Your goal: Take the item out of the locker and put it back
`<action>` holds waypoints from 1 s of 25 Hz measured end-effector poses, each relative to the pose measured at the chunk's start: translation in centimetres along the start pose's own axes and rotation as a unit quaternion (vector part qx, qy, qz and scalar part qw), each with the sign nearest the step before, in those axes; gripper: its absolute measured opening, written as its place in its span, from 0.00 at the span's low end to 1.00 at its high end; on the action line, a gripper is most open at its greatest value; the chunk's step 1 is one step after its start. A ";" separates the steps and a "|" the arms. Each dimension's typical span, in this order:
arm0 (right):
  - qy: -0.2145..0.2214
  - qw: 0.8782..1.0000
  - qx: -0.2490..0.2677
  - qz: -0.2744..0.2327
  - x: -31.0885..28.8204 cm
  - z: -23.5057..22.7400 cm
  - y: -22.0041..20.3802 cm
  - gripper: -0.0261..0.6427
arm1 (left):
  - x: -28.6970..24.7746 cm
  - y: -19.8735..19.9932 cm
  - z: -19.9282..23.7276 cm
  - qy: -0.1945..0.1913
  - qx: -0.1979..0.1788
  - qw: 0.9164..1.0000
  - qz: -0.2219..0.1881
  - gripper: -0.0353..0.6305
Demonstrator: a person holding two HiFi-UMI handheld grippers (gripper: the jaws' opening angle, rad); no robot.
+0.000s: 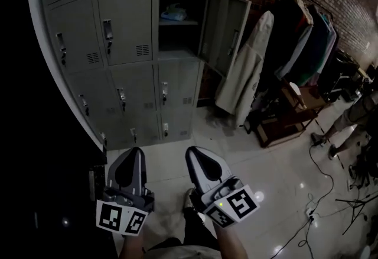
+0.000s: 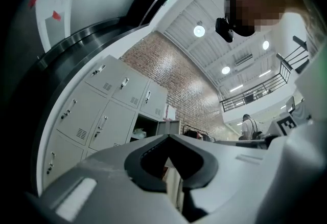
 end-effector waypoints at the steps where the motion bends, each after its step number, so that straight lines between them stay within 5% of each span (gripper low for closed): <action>1: 0.002 1.000 0.009 0.003 0.9 1.6 1.1 0.04 | 1.2 1.3 -0.9 -0.002 0.000 1.000 0.001 0.06; 5: 0.001 0.999 0.038 0.008 4.2 5.3 4.9 0.04 | 4.6 5.1 -4.9 -0.010 -0.002 1.000 -0.006 0.06; 13: 0.007 1.000 0.000 -0.003 9.7 7.7 6.5 0.04 | 7.6 6.8 -10.4 -0.019 -0.014 0.999 -0.024 0.06; 25: 0.020 1.000 0.007 -0.015 11.4 9.4 7.7 0.04 | 10.4 7.5 -12.5 -0.011 -0.028 0.999 -0.030 0.06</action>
Point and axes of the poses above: the fingertips, and each gripper's own axes: x backward along the fingers, z to its left, y out of its top, the point moved 1 cm from there along x, backward along the fingers, and after that the axes turned 5 degrees about y, right-handed, at the moved point
